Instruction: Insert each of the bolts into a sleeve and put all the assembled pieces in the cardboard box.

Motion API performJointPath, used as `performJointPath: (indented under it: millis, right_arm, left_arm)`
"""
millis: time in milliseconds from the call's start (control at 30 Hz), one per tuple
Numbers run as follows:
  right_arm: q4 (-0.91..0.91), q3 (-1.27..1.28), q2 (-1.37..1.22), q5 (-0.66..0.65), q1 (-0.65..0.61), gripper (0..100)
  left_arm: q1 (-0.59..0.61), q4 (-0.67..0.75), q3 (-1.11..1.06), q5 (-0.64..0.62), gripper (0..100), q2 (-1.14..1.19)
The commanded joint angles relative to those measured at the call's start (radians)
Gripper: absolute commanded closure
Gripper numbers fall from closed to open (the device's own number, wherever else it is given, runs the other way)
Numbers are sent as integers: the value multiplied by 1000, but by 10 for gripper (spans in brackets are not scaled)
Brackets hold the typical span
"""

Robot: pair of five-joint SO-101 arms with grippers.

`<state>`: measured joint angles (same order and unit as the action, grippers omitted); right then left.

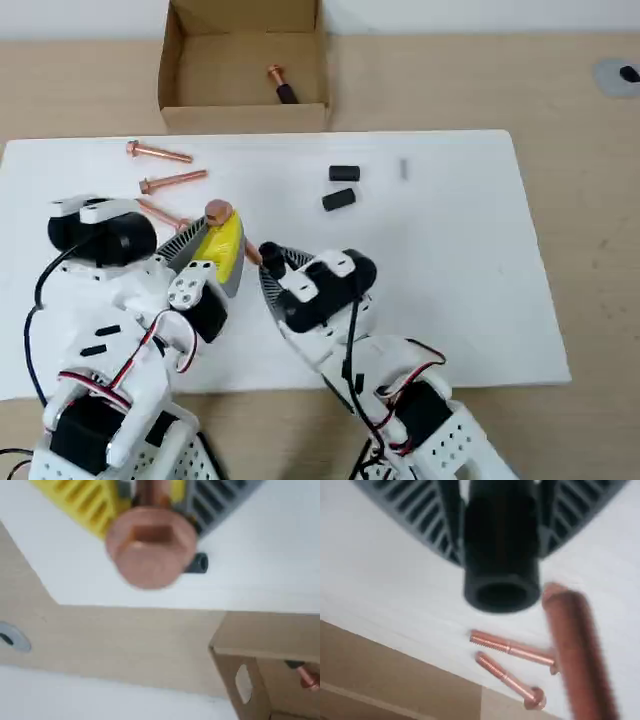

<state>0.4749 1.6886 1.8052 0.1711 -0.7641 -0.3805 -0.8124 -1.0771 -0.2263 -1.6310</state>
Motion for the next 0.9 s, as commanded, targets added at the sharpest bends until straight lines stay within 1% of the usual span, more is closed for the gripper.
performJointPath:
  millis: [0, 200, 300, 433, 700, 867]
  right_arm:
    - [-29, -4, 156, 15, 19, 989]
    - [-29, -4, 156, 15, 19, 989]
    - [-35, -4, 156, 34, 19, 989]
    - [-35, -4, 156, 64, 19, 989]
    - [-35, -4, 156, 66, 19, 989]
    - [-34, -4, 156, 66, 19, 989]
  left_arm:
    - [-3, 71, 15, 15, 995, -8]
    - [-9, 219, 15, 160, 995, -2]
    - [-12, 258, 8, 210, 995, -1]
    - [-51, 241, -3, 265, 995, -2]
    - [-132, 183, -57, 264, 995, -10]
    - [-135, 184, -60, 262, 995, -10]
